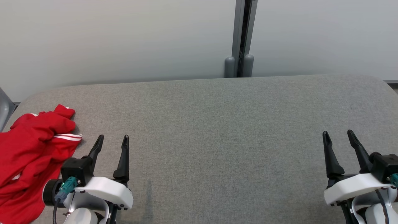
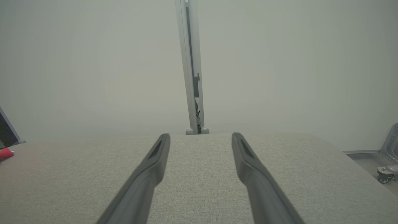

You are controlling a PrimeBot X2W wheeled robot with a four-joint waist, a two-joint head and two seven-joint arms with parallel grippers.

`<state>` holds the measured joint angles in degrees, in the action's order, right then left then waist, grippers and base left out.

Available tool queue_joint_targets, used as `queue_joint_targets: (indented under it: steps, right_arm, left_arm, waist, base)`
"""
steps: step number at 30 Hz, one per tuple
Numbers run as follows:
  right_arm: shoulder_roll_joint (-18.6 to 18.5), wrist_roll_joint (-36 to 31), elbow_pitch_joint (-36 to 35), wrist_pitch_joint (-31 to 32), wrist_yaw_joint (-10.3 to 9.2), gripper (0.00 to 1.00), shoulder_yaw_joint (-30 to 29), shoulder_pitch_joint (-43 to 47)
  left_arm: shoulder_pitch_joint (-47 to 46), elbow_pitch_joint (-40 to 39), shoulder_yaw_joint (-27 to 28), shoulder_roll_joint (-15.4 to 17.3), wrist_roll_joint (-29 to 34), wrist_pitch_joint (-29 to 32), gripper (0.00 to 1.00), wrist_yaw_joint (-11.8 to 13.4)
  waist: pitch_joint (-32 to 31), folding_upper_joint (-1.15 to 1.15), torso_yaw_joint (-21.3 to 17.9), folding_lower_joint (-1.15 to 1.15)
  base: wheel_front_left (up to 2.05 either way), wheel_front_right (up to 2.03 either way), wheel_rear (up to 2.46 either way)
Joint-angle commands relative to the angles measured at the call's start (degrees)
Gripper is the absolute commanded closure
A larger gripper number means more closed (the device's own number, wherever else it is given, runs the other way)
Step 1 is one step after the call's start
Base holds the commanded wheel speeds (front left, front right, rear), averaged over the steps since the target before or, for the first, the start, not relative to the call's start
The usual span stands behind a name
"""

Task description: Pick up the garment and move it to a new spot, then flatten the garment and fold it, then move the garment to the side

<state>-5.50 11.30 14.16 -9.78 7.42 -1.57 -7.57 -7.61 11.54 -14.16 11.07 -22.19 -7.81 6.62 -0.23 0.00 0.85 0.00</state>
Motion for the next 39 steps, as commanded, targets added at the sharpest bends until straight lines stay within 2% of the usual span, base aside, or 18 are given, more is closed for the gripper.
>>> queue_joint_targets:
  steps: [1, 25, 39]
  right_arm:
    - [-0.21, -1.11, 0.29, -0.9, 0.11, 0.0, 0.0, -0.34]
    - [0.5, -3.76, 2.13, -4.81, 0.11, 0.0, 0.85, -0.09]
    - [0.93, -1.54, 2.16, -4.96, 0.11, 0.0, 0.12, 0.37]
  left_arm:
    - [-0.85, 0.01, 0.34, 0.42, 1.02, -0.35, 0.0, 0.24]
    - [-1.55, 1.12, 2.09, 1.78, 3.56, -0.69, 0.0, 0.27]
    - [-1.13, 1.76, 2.17, 1.86, 1.66, -0.36, 0.0, 0.38]
  waist:
    - [-0.03, 0.0, 0.07, 0.0]
    - [0.15, 0.0, 0.44, 0.0]
    - [0.31, 0.0, 0.1, 0.0]
  base:
    - [0.0, 0.0, 0.0]
    - [0.0, 0.0, 0.0]
    - [0.0, 0.0, 0.0]
